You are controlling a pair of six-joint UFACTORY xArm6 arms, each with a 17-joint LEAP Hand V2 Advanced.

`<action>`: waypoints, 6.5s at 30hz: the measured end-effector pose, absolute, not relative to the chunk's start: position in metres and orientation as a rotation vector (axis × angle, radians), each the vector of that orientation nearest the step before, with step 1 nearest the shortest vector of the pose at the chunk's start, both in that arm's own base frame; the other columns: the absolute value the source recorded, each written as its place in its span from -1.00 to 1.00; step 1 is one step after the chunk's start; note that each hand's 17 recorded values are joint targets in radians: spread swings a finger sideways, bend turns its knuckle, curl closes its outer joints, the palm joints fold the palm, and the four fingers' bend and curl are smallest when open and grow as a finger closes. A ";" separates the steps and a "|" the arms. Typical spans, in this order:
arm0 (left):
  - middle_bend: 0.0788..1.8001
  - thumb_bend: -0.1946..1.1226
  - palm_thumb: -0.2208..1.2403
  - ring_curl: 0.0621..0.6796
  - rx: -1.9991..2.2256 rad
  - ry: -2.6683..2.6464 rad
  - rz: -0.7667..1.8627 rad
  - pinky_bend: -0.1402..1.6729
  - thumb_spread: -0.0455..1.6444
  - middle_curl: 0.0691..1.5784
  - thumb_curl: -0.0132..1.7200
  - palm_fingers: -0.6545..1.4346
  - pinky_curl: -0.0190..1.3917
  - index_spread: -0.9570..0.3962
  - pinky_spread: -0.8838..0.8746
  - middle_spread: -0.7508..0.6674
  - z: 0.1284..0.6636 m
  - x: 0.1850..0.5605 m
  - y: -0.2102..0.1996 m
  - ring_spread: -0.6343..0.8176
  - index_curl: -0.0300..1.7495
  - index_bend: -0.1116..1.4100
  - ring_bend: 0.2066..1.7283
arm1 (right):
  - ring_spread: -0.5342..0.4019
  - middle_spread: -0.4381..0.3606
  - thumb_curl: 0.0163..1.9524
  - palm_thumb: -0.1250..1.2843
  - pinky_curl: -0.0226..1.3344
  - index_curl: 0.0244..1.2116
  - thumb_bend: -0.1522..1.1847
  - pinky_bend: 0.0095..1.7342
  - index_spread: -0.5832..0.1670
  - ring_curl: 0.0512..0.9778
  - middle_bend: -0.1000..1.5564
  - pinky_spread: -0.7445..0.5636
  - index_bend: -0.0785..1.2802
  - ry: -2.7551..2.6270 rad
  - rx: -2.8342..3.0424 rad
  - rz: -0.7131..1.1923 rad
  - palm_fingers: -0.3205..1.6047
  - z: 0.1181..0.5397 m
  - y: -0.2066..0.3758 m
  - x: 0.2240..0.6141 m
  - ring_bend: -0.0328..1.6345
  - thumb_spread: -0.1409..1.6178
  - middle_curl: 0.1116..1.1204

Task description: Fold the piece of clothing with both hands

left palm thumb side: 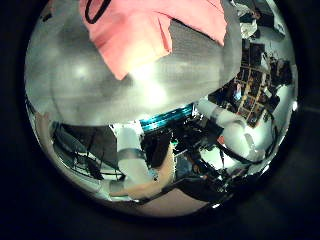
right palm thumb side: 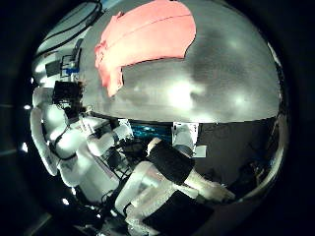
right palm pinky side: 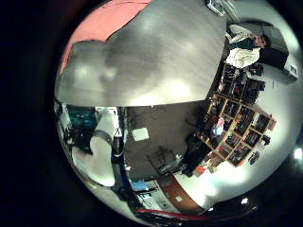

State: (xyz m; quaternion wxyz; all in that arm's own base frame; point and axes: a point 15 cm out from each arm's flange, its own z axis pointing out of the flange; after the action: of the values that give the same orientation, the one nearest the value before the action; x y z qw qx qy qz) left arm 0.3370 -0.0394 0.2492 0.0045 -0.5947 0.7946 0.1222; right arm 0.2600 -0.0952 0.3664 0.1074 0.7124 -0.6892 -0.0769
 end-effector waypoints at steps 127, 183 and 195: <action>0.13 -0.72 0.17 0.60 -1.975 2.427 0.451 -0.25 0.77 0.21 -0.65 0.27 0.21 -0.43 -0.70 -0.62 0.384 0.347 -0.042 -0.78 0.32 -0.12 0.34 | -0.48 -0.54 -0.52 0.46 -0.20 0.29 -0.82 0.36 -0.54 0.33 0.33 -0.41 0.29 -1.688 2.232 -0.050 0.45 0.213 0.004 0.347 0.45 0.37 0.43; -0.59 -0.74 -0.32 -0.39 -1.860 2.494 0.494 -0.65 0.10 -0.48 -0.60 0.04 -0.45 0.31 0.24 -0.03 0.170 0.325 -0.032 -0.07 -0.55 -0.60 -0.38 | -0.46 -0.41 -0.59 0.10 -0.49 -0.38 -0.81 0.02 -0.33 -0.06 -0.34 -0.27 -0.60 -1.808 2.297 0.078 -0.29 0.284 -0.038 0.338 0.20 0.38 -0.25; -0.13 -0.63 0.13 0.22 -1.860 2.461 0.445 -0.17 0.26 -0.17 -0.55 0.83 -0.22 -0.22 -0.53 -0.53 0.188 0.342 -0.043 -0.72 -0.33 -0.25 0.18 | -0.48 -0.47 -0.59 0.10 -0.55 -0.39 -0.81 0.01 -0.34 -0.08 -0.33 -0.28 -0.61 -1.818 2.296 0.088 -0.24 0.288 -0.040 0.337 0.16 0.38 -0.26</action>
State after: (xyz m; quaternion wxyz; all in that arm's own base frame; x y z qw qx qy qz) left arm 0.3416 -0.0428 0.1880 0.0126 -0.5967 0.7895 0.1429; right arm 0.3368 -0.0401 0.2881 0.1056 0.7791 -0.6172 0.0299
